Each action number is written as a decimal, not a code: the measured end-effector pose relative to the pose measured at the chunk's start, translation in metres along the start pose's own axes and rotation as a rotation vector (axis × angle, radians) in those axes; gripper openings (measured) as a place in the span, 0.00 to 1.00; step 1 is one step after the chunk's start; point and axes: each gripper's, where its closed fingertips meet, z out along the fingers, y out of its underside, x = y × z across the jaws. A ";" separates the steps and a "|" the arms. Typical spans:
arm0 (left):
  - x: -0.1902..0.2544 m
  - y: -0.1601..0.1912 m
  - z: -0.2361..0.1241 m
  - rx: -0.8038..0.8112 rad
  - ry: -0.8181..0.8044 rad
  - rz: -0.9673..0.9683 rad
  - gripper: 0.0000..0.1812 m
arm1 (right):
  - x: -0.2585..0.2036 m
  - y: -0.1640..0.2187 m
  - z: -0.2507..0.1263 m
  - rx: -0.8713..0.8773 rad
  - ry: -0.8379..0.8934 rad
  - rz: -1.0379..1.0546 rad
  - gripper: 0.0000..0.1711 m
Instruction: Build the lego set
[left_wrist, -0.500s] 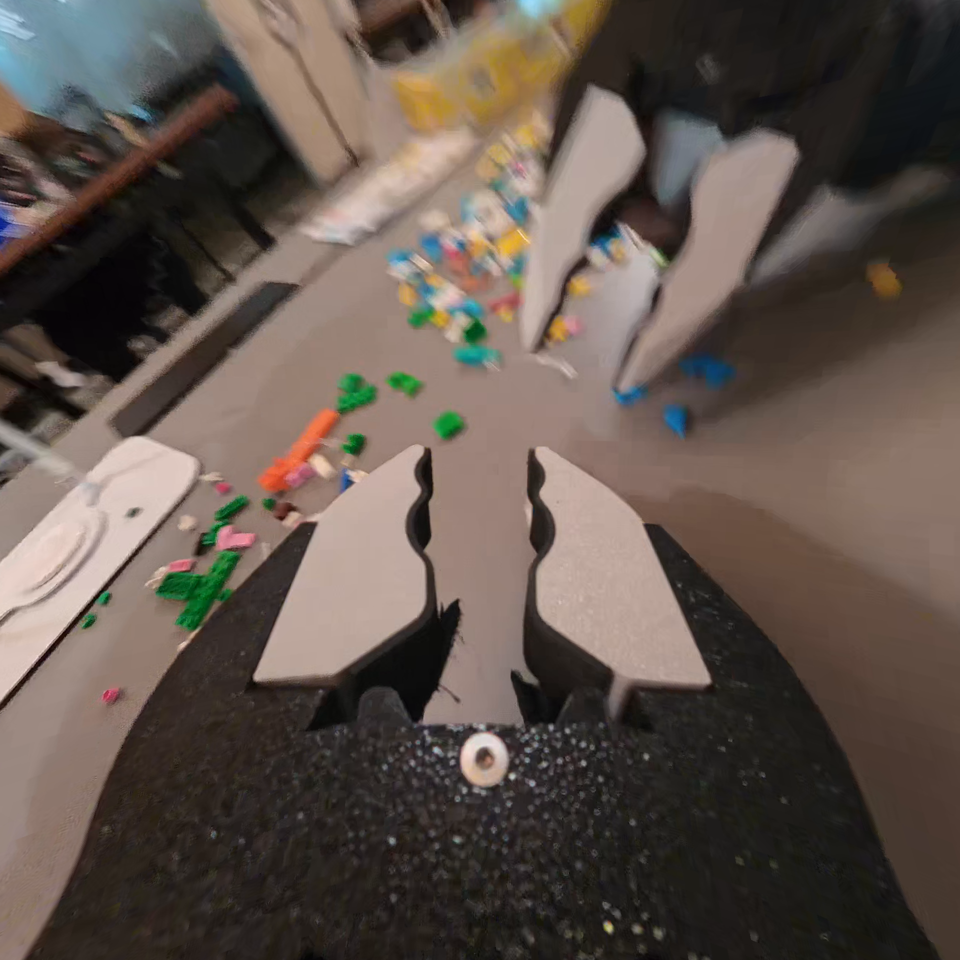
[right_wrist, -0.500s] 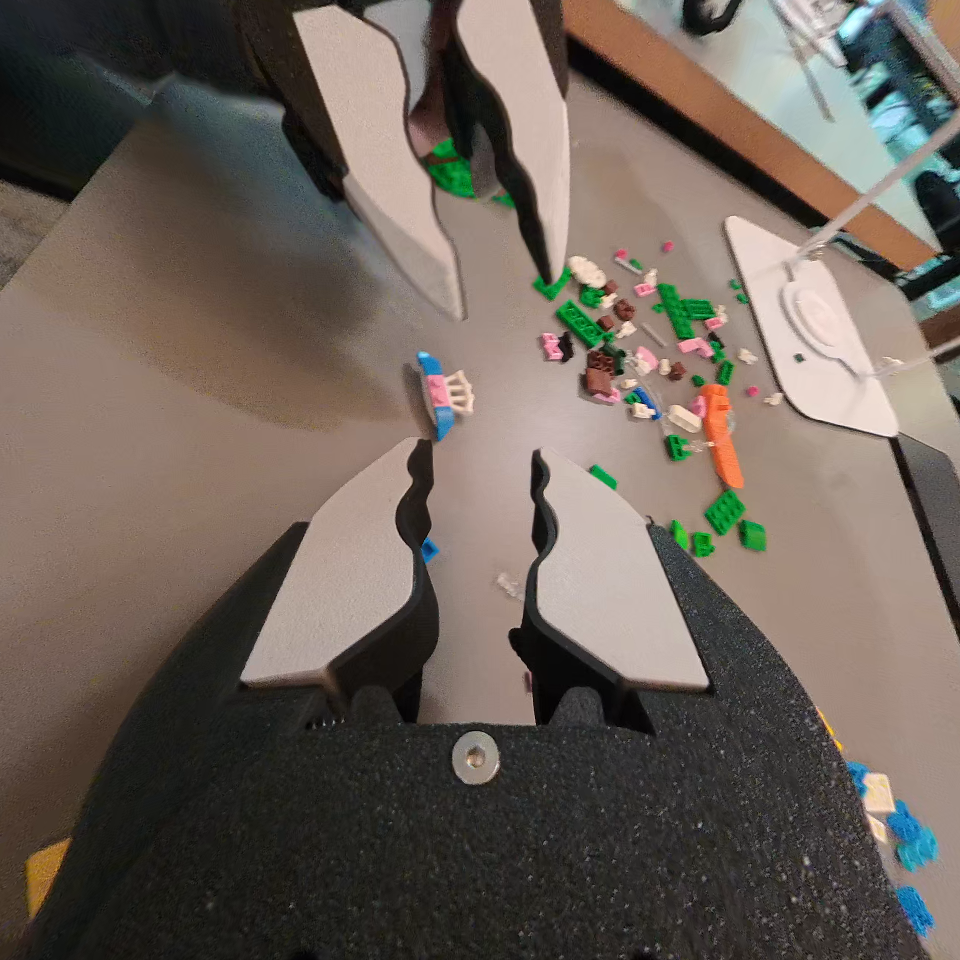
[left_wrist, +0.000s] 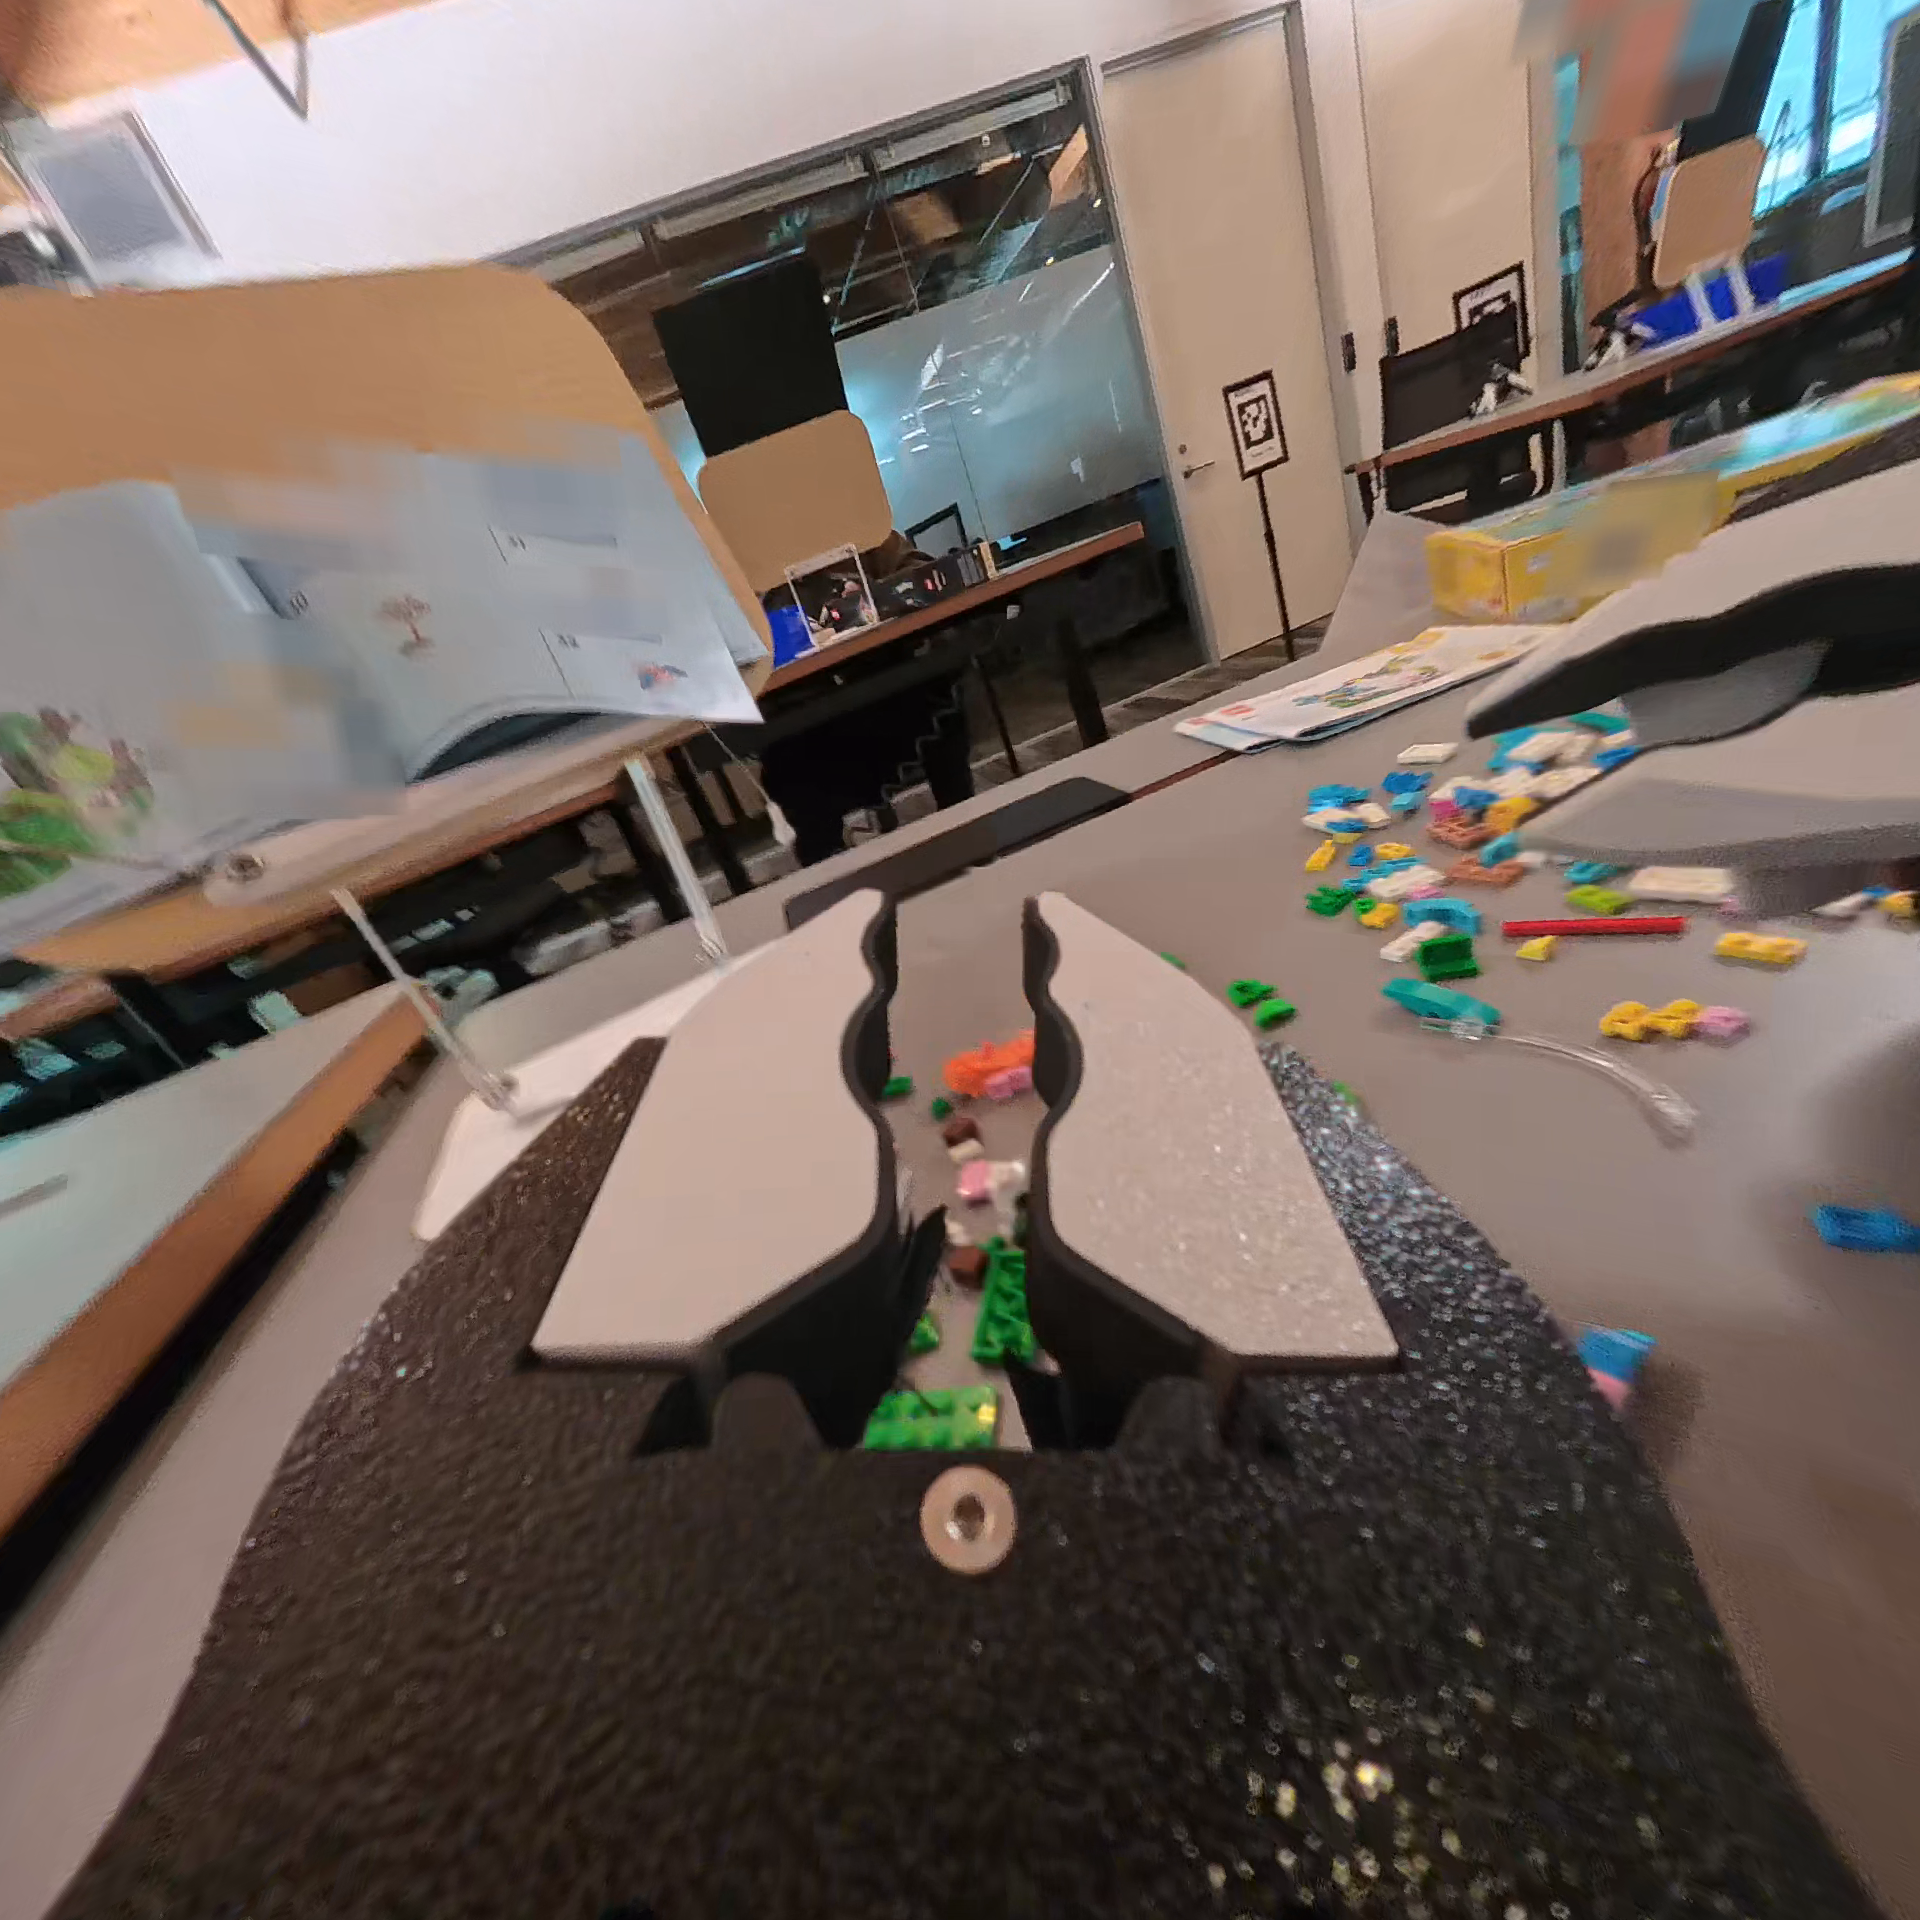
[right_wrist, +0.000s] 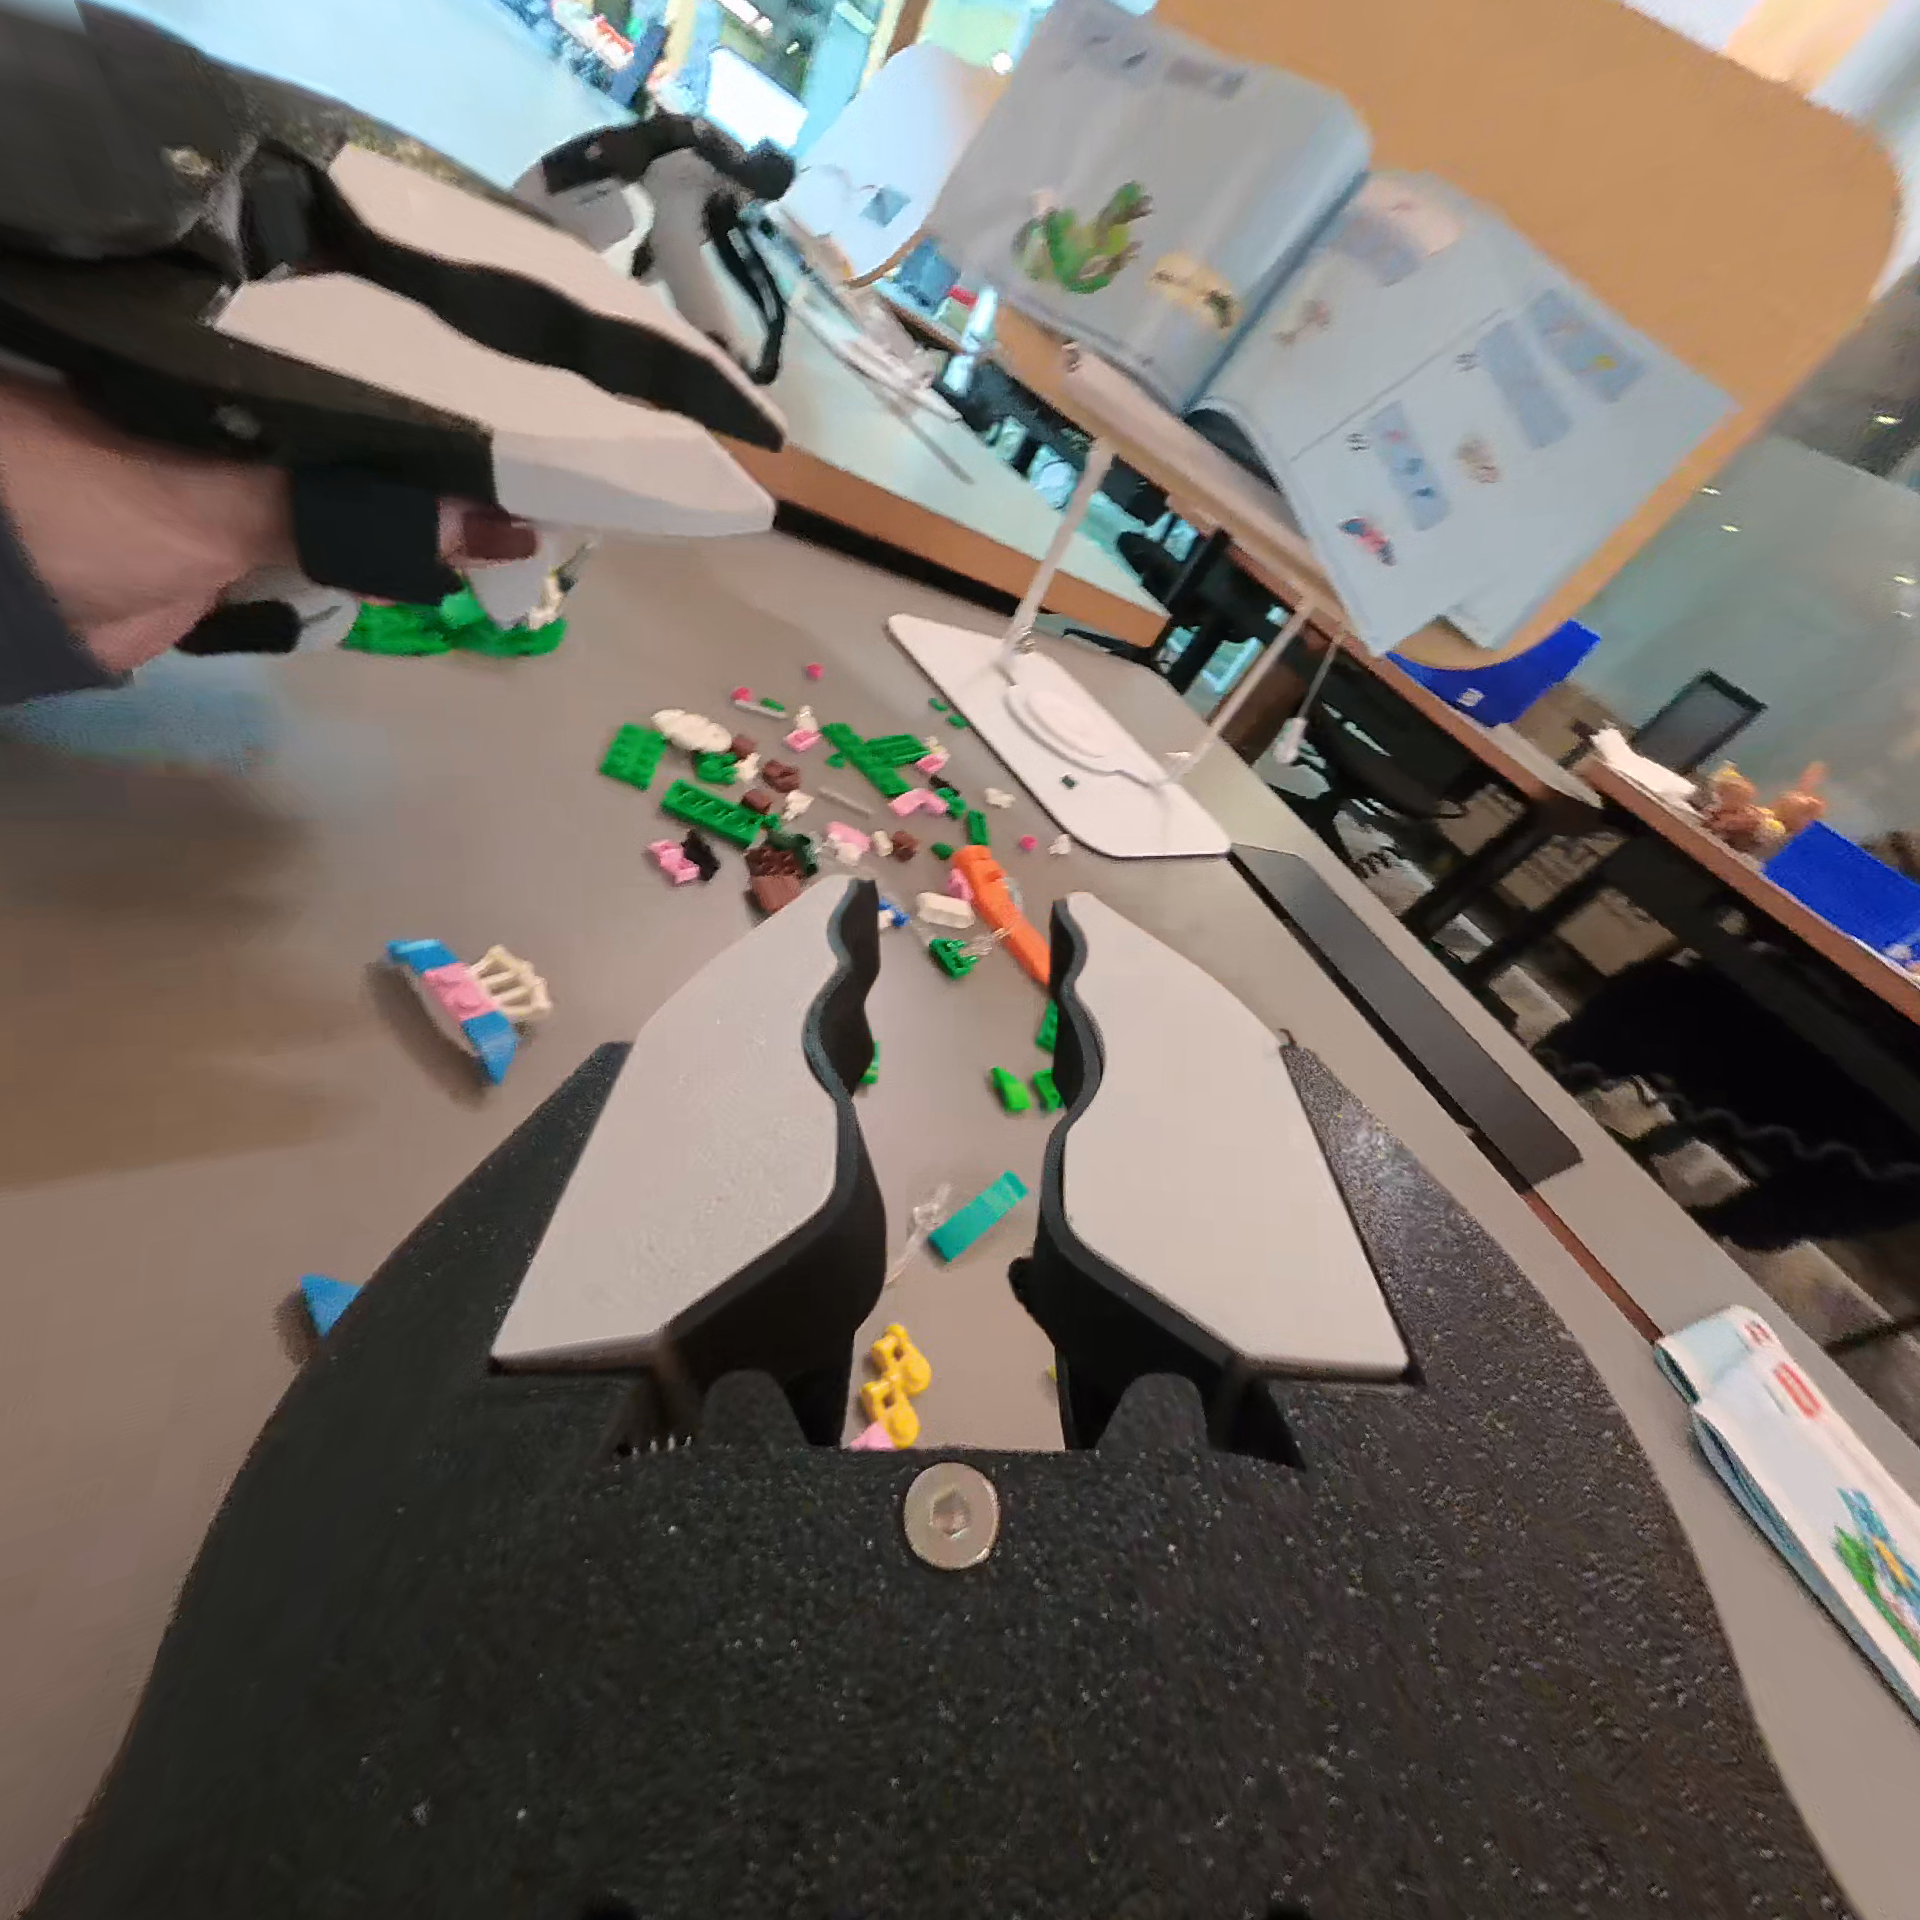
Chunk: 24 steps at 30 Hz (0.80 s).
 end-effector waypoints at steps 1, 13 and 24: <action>-0.004 -0.004 0.004 0.003 -0.016 0.052 0.11 | 0.004 -0.001 -0.001 0.012 0.023 0.015 0.18; -0.055 -0.018 0.154 -0.213 -0.147 0.785 0.08 | 0.018 0.000 -0.015 0.118 0.151 -0.049 0.11; -0.087 0.011 0.235 -0.377 -0.210 1.319 0.16 | 0.019 0.001 -0.013 0.162 0.078 0.070 0.09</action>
